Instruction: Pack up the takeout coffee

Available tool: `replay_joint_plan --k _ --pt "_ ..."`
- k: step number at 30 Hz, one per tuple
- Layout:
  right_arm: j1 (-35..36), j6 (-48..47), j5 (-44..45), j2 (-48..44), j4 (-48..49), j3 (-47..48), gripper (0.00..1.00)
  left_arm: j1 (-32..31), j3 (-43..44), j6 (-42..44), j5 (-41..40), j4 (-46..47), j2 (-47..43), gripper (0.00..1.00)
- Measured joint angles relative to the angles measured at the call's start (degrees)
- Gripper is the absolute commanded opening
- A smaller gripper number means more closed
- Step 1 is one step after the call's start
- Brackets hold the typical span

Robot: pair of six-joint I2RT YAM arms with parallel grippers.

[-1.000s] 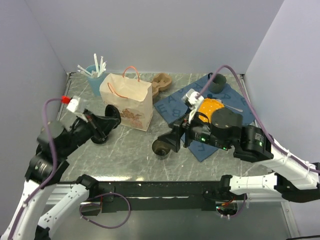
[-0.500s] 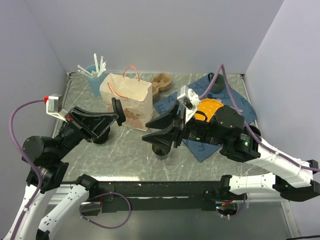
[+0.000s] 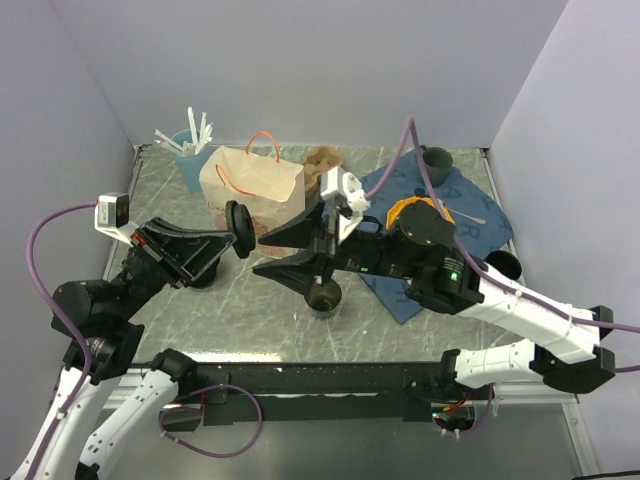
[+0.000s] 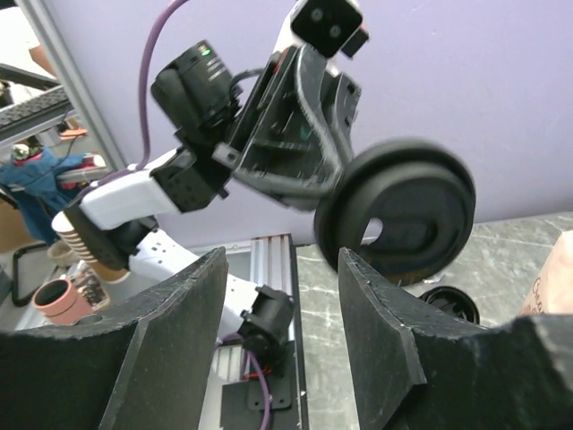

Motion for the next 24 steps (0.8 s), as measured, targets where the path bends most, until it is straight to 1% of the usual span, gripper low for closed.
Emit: replay_joint_plan --k 9,16,20,24 --pt "0.0 -1.2 0.1 4.7 0.1 3.4 0.51 0.0 -1.2 -0.7 -0.5 1.3 -1.9 0.03" --pt "0.0 -1.2 0.6 4.8 0.1 3.6 0.52 0.0 -1.2 -1.0 -0.6 1.8 -1.9 0.02" --pt "0.0 -1.2 0.7 4.8 0.1 3.6 0.54 0.0 -1.2 -1.5 -0.4 2.8 -1.8 0.02" --pt "0.0 -1.2 0.8 4.8 0.1 3.6 0.52 0.0 -1.2 -1.5 -0.4 3.1 -1.8 0.02"
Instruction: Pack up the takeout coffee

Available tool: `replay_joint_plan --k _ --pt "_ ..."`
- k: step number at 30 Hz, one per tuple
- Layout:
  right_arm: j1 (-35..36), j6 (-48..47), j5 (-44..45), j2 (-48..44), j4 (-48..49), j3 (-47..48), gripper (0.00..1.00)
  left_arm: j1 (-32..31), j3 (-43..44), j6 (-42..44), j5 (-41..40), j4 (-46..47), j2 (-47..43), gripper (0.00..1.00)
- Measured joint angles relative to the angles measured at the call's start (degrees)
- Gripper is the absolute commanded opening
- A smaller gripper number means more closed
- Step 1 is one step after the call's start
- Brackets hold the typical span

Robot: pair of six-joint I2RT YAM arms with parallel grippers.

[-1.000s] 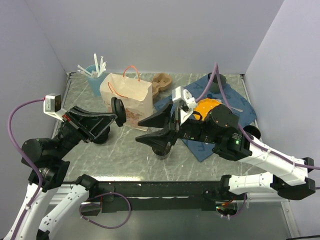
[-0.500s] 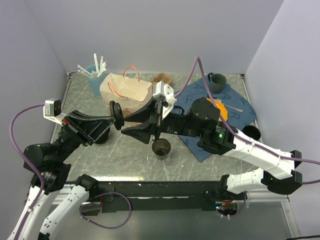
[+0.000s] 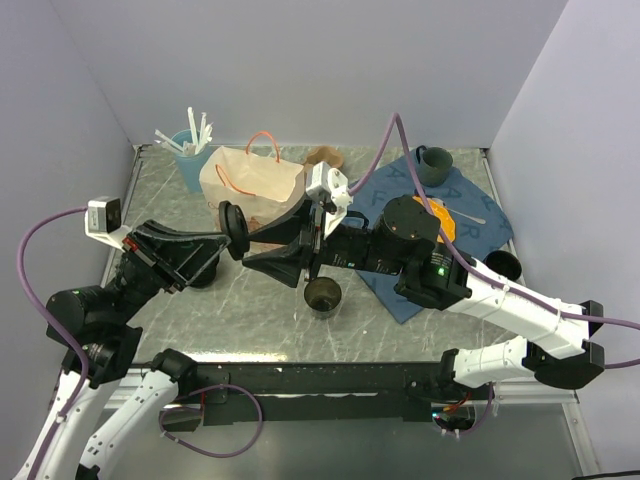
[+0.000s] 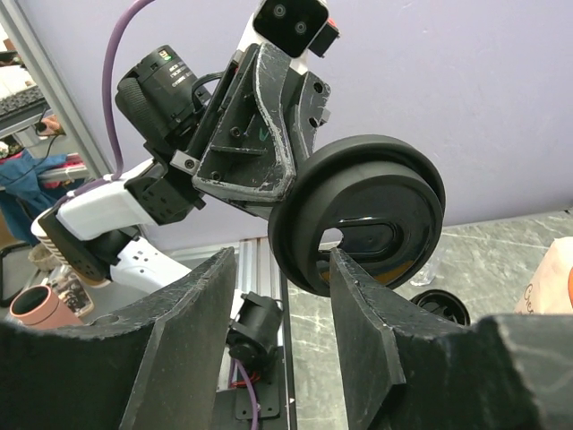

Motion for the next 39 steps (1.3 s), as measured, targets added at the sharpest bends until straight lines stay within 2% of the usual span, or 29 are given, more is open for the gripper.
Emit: replay_joint_plan --k 4,10,13,14,16,17,20,22,24,25,26,29,32,39 --pt "0.0 0.0 0.0 0.0 0.0 0.0 0.50 0.0 0.0 -0.1 0.3 0.1 0.4 0.02" --pt "-0.1 0.2 -0.1 0.6 -0.1 0.7 0.41 0.0 0.0 -0.5 0.4 0.7 0.6 0.02" --pt "-0.2 0.2 -0.1 0.8 -0.2 1.2 0.31 0.0 0.0 -0.5 0.4 1.2 0.6 0.01" --pt "-0.2 0.2 0.0 0.9 -0.4 1.4 0.22 0.0 0.0 -0.6 0.4 1.4 0.6 0.01" --pt "-0.4 0.2 0.0 1.2 -0.6 2.1 0.14 0.0 0.0 -0.7 0.5 2.0 0.6 0.01" --pt "-0.6 0.2 0.1 1.4 -0.9 2.5 0.08 0.0 0.0 -0.9 0.5 2.3 0.6 0.02" --pt "-0.7 0.6 0.0 1.7 -1.5 3.4 0.00 0.0 0.0 -1.0 0.4 2.9 0.6 0.04" --pt "-0.7 0.9 -0.2 1.7 -1.7 3.4 0.00 0.0 -0.1 -1.0 0.5 3.3 0.5 0.06" --pt "-0.8 1.3 -0.2 1.7 -1.8 3.4 0.00 0.0 -0.5 -1.1 0.4 3.4 0.3 0.18" --pt "-0.8 1.4 -0.3 1.7 -1.9 3.4 0.00 0.0 -0.7 -1.1 0.4 3.4 0.1 0.27" --pt "-0.9 1.5 -0.4 1.7 -2.1 3.4 0.00 0.0 -0.8 -1.1 0.3 3.3 -0.1 0.44" --pt "-0.9 2.0 -1.0 1.7 -2.1 3.4 0.00 0.0 -0.9 -1.0 -0.3 1.2 -0.6 0.62" --pt "-1.0 2.6 -0.8 1.2 -2.4 3.0 0.00 0.0 -0.8 -0.1 -0.9 -2.4 -0.5 0.72" --pt "-5.1 5.9 1.3 -4.3 -6.7 -1.7 0.00 0.0 2.4 3.1 -1.4 -10.4 0.1 0.83"
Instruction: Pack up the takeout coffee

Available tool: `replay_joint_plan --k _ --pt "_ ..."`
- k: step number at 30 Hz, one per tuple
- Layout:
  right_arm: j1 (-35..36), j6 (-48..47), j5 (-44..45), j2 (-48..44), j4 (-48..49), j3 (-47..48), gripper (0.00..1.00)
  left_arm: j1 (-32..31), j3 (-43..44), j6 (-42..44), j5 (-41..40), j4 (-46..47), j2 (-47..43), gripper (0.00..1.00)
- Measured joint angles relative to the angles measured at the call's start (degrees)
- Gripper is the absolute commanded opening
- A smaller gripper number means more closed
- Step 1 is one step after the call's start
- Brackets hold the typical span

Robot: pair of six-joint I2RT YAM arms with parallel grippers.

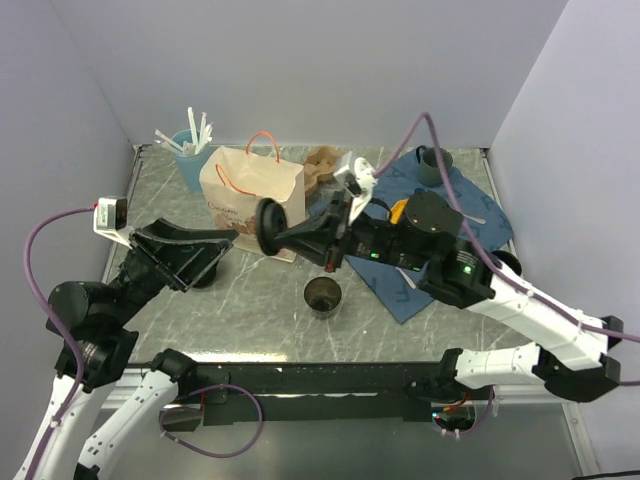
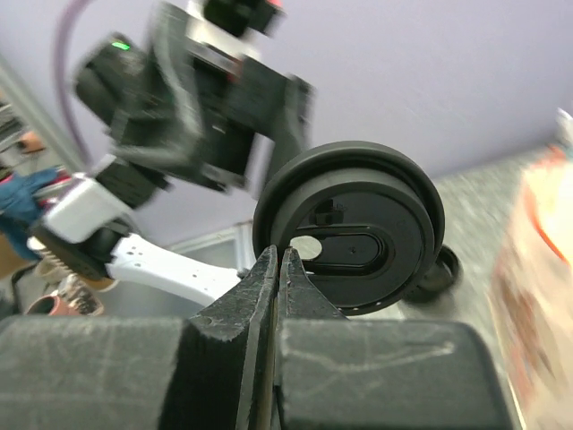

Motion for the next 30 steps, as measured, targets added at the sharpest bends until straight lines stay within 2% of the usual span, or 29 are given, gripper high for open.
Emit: replay_joint_plan --k 6,8,15,17,18,25,30 --pt "-2.9 -1.7 5.0 -6.4 -11.6 -3.7 0.00 0.0 -0.6 -1.5 0.9 -3.5 1.3 0.83" --pt "-4.3 -2.4 7.2 -7.2 -16.9 -3.7 0.00 0.0 -1.6 -2.2 2.1 -5.4 3.1 0.88" --pt "-5.6 -0.2 12.3 -4.1 -31.8 -3.9 0.00 0.0 -3.0 2.6 5.5 -15.5 12.5 0.96" --pt "-5.6 1.0 13.1 -2.0 -33.7 -5.3 0.00 0.0 -3.4 4.7 4.0 -19.4 12.7 1.00" --pt "-5.6 1.7 13.6 -1.1 -34.4 -6.3 0.00 0.0 -3.7 5.7 3.1 -20.8 12.2 0.97" --pt "-5.6 7.3 16.7 6.7 -38.6 -8.7 0.00 0.0 -7.6 9.6 -8.5 -28.7 3.7 0.97" --pt "-5.6 11.8 17.2 12.7 -40.3 -8.7 0.00 0.0 -12.8 10.1 -12.8 -31.9 2.7 0.97"
